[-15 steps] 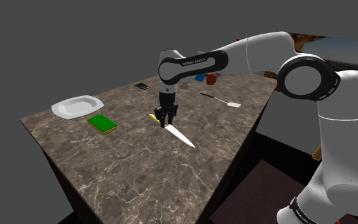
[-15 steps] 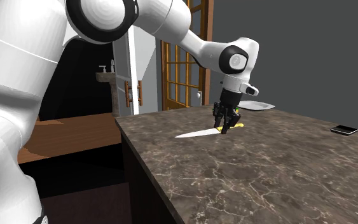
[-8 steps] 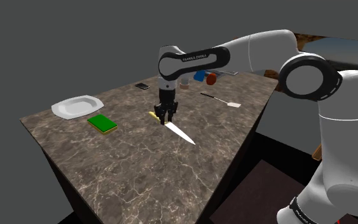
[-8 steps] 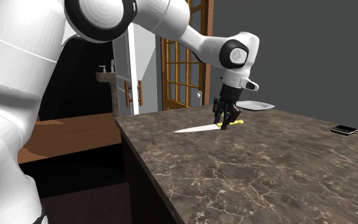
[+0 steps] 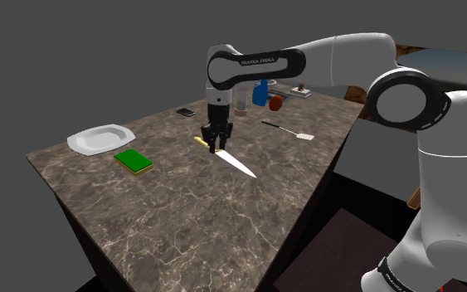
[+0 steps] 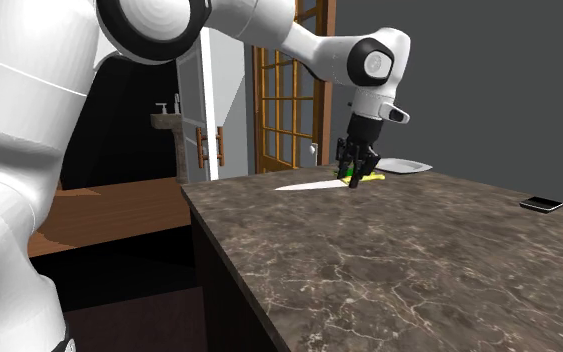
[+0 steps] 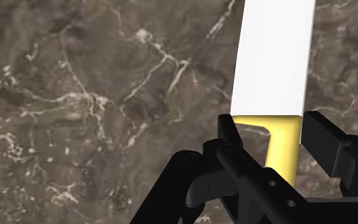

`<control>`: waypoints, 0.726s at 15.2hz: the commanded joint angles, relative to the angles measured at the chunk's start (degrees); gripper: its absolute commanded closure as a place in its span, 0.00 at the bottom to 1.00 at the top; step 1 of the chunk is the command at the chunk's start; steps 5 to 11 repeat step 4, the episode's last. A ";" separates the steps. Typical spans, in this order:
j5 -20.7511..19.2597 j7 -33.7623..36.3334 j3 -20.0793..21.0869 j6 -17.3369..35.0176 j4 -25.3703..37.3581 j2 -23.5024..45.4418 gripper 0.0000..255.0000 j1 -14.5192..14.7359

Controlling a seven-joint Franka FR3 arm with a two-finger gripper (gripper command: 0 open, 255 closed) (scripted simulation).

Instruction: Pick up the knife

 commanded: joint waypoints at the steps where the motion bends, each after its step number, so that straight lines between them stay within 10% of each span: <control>1: 0.02 0.15 0.02 -1.35 1.05 -0.29 1.00 -0.03; 11: 0.01 0.26 0.03 -2.20 1.86 -0.34 1.00 -0.03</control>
